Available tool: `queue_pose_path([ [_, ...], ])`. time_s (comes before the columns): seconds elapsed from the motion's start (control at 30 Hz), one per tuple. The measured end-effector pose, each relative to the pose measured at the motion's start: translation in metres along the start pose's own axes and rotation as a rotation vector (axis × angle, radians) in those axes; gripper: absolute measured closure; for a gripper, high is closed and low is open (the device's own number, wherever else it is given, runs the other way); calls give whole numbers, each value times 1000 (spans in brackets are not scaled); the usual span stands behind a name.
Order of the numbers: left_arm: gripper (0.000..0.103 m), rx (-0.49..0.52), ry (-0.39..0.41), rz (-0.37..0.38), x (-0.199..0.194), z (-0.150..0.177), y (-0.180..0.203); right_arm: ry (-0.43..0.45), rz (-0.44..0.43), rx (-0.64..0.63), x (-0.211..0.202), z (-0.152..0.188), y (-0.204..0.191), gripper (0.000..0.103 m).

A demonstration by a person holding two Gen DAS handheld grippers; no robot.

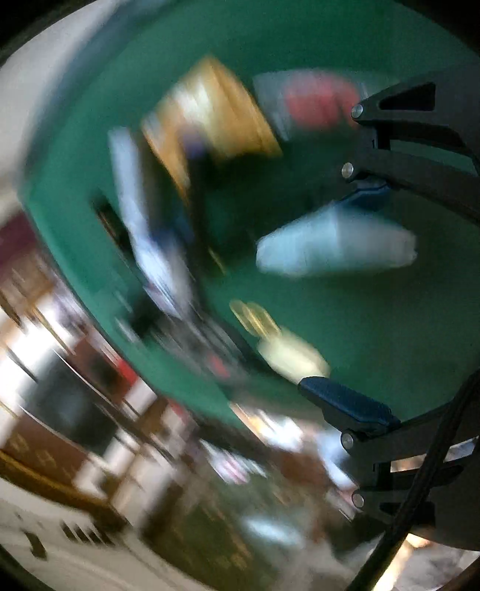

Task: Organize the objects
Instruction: 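Grasp the blue-green Hangyodon tissue pack with the right tool while left holds jar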

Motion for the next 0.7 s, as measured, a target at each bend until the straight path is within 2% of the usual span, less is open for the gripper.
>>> queue_pose_path([
  [0.07,73,-1,0,1,-3,1,-3,-5,50,-25,0,0,-3,24],
  [0.17,73,-7,1,1,-5,1,-8,-12,223,-63,-1,-2,8,24],
  [0.27,73,-19,5,5,-7,1,-13,-36,247,-63,3,5,8,24],
  [0.4,73,-37,18,11,-12,0,-17,-105,299,-110,18,25,-10,24],
  [0.57,73,-30,36,6,-19,-1,-22,-154,423,-155,42,49,-24,24],
  [0.7,73,-24,46,-3,-26,0,-26,-170,575,-239,56,57,-23,24],
])
Point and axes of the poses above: each gripper's, at about its wrist camera, not at the fingertips, and x roughly the way its jaws point, y to its right, z to its underside, the point moved 9 cm from there along x, roughly the way its jaws point, and after that the axes turned 9 degrees about -x, right-handed, at the moved point
